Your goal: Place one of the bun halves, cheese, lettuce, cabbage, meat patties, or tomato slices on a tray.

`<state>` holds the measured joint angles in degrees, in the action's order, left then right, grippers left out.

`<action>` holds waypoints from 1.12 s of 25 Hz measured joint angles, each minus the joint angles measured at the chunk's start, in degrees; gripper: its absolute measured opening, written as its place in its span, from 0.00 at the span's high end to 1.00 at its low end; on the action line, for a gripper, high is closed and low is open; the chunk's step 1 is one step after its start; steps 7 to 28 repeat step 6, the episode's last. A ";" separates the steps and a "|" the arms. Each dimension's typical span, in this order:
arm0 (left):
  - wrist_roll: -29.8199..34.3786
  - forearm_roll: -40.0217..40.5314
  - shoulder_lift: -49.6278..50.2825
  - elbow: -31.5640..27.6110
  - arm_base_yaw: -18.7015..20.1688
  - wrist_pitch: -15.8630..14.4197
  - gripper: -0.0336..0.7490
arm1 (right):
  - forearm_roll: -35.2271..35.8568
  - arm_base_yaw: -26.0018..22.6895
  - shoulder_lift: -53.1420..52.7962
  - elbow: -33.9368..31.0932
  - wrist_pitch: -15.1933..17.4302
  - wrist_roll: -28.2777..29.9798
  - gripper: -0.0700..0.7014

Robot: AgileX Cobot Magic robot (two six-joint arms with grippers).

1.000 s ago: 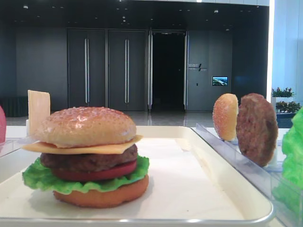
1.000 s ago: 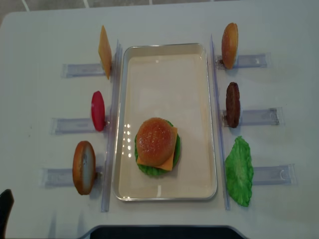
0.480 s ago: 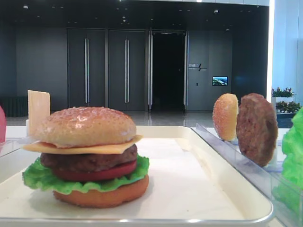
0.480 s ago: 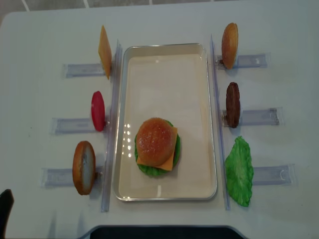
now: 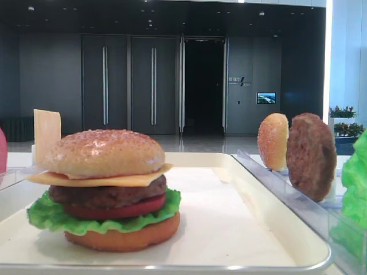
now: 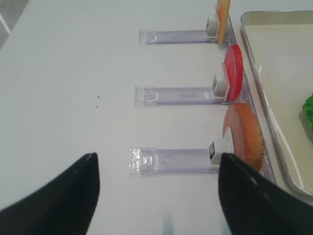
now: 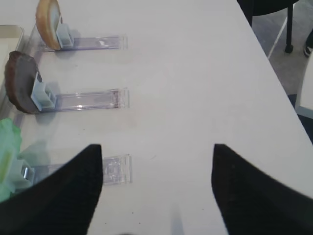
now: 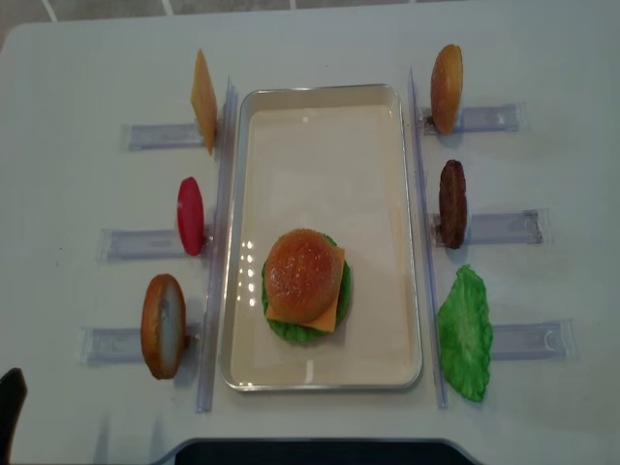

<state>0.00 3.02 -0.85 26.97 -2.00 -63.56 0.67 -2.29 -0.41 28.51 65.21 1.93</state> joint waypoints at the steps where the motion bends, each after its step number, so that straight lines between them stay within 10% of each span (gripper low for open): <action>1: 0.00 0.00 0.00 0.00 0.00 0.00 0.22 | -0.04 0.00 0.00 0.00 0.00 0.00 0.28; 28: 0.00 0.00 0.00 0.00 0.00 0.00 0.22 | -0.04 0.00 0.00 0.00 0.00 0.00 0.28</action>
